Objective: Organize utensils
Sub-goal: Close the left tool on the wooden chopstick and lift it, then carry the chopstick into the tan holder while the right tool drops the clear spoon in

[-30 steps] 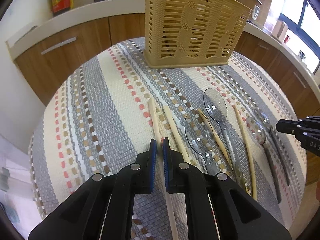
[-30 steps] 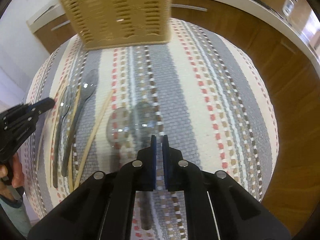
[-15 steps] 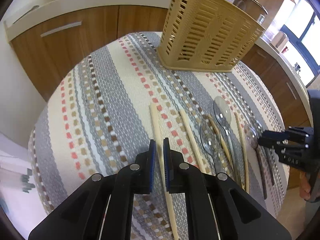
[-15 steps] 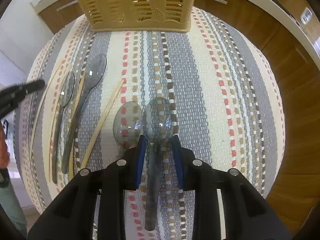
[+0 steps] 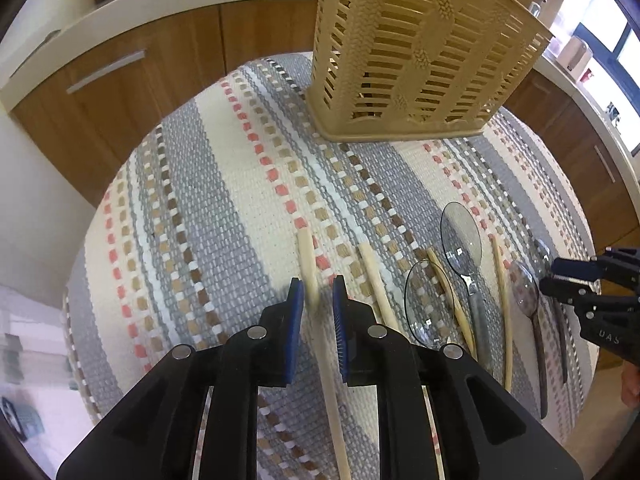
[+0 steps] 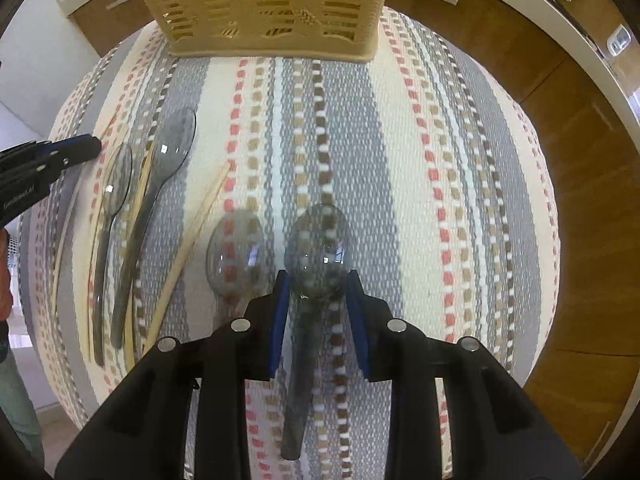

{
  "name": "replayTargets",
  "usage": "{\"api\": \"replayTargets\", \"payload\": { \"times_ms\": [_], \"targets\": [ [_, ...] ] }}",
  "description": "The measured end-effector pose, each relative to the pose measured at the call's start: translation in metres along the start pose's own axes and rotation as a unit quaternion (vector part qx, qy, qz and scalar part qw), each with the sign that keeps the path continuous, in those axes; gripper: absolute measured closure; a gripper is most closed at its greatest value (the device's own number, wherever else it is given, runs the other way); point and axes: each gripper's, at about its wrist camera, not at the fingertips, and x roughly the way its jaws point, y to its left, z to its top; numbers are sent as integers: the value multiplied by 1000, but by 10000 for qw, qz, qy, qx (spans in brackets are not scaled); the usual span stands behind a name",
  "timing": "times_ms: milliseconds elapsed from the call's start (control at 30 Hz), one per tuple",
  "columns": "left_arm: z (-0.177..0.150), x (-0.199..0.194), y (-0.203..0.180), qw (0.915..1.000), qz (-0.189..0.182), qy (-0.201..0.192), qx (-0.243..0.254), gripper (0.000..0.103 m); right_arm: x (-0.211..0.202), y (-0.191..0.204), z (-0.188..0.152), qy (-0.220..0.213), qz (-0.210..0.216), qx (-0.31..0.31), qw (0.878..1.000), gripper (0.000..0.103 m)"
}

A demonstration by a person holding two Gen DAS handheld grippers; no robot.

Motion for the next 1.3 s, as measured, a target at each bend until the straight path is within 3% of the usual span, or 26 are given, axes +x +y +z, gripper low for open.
{"api": "replayTargets", "payload": {
  "times_ms": [100,200,267,333,433,600,700,767,867,1033,1067,1100,1167,1200,1300],
  "targets": [
    [2,2,-10,9996,208,25,189,90,2,-1,9,139,102,33,9998,77],
    [2,3,-14,9984,470,-7,304,99,1,-5,12,122,233,67,9996,78],
    [2,0,-10,9992,325,-87,206,100,-2,-5,9,-14,236,36,9997,79],
    [-1,-9,-4,9993,0,-372,83,100,-13,-11,-4,-262,357,68,9990,79],
    [-5,-35,-2,9959,-104,-900,-22,100,-34,-13,-16,-765,531,86,9956,79],
    [-7,-98,-8,9796,-207,-1999,-68,100,-80,-18,-33,-1746,629,46,9826,79],
    [-4,-127,-16,9677,73,-2515,-145,100,-107,-25,-33,-2234,968,140,9698,79],
    [-2,-140,-19,9606,258,-2758,-215,100,-124,-22,-32,-2491,1140,213,9615,103],
    [6,-158,-22,9478,315,-3157,-322,100,-137,-22,-25,-2984,1131,357,9471,103],
    [18,-165,-21,9459,186,-3224,-324,99,-123,-26,-2,-2858,1291,284,9491,103],
    [18,-163,-21,9464,178,-3209,-312,99,-118,-27,-1,-2789,1264,263,9516,102],
    [17,-160,-20,9471,197,-3190,-281,99,-112,-29,0,-2667,1178,261,9562,95],
    [16,-151,-16,9495,175,-3119,-293,99,-88,-33,13,-2252,1074,351,9677,71],
    [15,-148,-14,9509,126,-3075,-318,99,-78,-38,19,-2080,1138,427,9706,51],
    [16,-138,-10,9535,35,-2996,-334,99,-53,-50,37,-1710,977,659,9782,48]
  ]
}}
